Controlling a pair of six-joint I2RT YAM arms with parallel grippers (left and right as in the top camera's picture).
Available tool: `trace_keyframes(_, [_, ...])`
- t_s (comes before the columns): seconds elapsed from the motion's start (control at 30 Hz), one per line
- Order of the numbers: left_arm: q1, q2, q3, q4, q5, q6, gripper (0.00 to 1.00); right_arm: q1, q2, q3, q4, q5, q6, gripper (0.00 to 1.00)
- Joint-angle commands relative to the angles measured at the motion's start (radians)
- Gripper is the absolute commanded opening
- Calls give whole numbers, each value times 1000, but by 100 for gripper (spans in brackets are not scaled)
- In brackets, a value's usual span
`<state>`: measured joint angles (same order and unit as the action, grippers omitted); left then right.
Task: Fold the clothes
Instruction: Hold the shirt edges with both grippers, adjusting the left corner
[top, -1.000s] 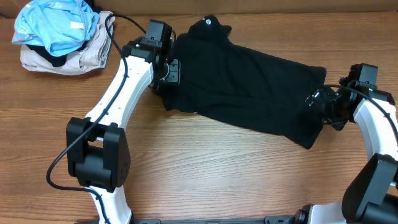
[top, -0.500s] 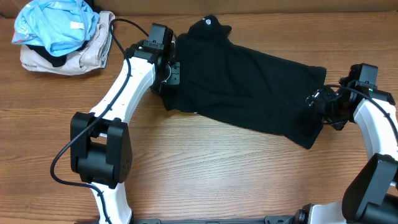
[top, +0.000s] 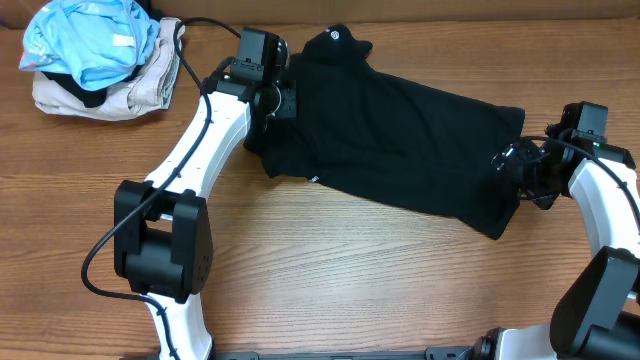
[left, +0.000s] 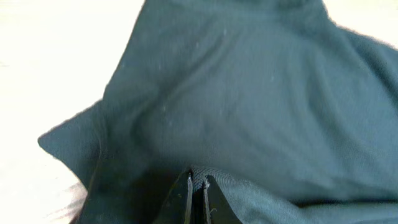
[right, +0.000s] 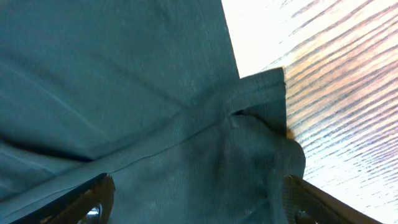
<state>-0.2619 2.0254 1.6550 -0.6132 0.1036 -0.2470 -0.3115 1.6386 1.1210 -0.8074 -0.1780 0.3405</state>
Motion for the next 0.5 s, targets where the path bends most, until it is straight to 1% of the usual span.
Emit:
trace_keyframes(0.0, [-7,10,-1,47,-34,-46,4,3,1,-1,11,6,1,89])
trace_keyframes(0.23, [-13,11,-1,175,-33,-68,4,3,1,-1,17,6,1,89])
trace_keyframes(0.47, [-39,47,-1,241,-63,-67,4,3,1,-1,21,6,1,89])
